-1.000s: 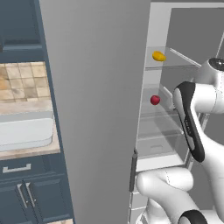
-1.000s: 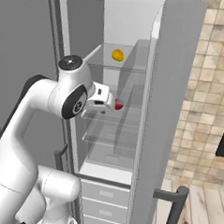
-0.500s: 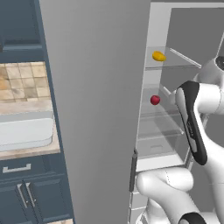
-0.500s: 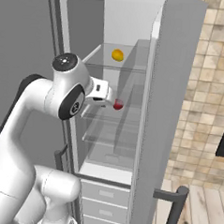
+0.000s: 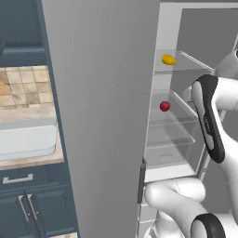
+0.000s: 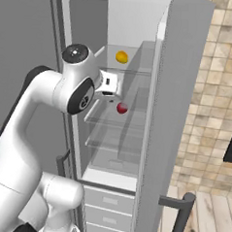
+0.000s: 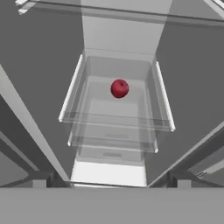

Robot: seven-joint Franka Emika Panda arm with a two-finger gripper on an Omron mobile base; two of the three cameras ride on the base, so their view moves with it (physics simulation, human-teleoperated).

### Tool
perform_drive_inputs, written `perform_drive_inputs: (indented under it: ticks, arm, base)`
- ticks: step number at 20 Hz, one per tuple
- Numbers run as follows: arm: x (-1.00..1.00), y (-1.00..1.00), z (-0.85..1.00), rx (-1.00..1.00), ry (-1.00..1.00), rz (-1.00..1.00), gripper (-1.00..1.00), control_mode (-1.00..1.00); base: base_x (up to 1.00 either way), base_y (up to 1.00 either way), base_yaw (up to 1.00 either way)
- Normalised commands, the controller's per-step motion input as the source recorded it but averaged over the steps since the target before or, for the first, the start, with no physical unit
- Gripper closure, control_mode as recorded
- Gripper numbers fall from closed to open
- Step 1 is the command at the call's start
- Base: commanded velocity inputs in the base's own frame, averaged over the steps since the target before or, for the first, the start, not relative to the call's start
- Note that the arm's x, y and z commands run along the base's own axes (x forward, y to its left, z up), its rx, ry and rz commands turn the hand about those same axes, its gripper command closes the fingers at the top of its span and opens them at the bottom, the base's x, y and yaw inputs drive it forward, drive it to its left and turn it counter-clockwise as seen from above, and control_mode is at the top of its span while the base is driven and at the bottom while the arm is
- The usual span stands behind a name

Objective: Pick the mango and apple from the fridge and place them inside the tupperware on the counter.

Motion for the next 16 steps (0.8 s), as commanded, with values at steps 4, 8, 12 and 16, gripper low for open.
perform_drive_inputs:
  ticks: [4, 8, 12, 16]
  arm:
    - [0.24, -0.02, 0.15, 0.01, 0.0, 0.08, -1.0, -1.0]
    - [0.25, 0.0, 0.07, 0.0, 0.0, 0.09, -1.0, -1.0]
    - [0.17, 0.0, 0.0, 0.0, 0.0, 0.12, -1.0, -1.0]
    - [0.28, 0.0, 0.0, 0.0, 0.0, 0.13, -1.0, -1.0]
  base:
    - [0.0, 0.0, 0.0]
    - [0.0, 0.0, 0.0]
    - [0.0, 0.0, 0.0]
    - [0.0, 0.0, 0.0]
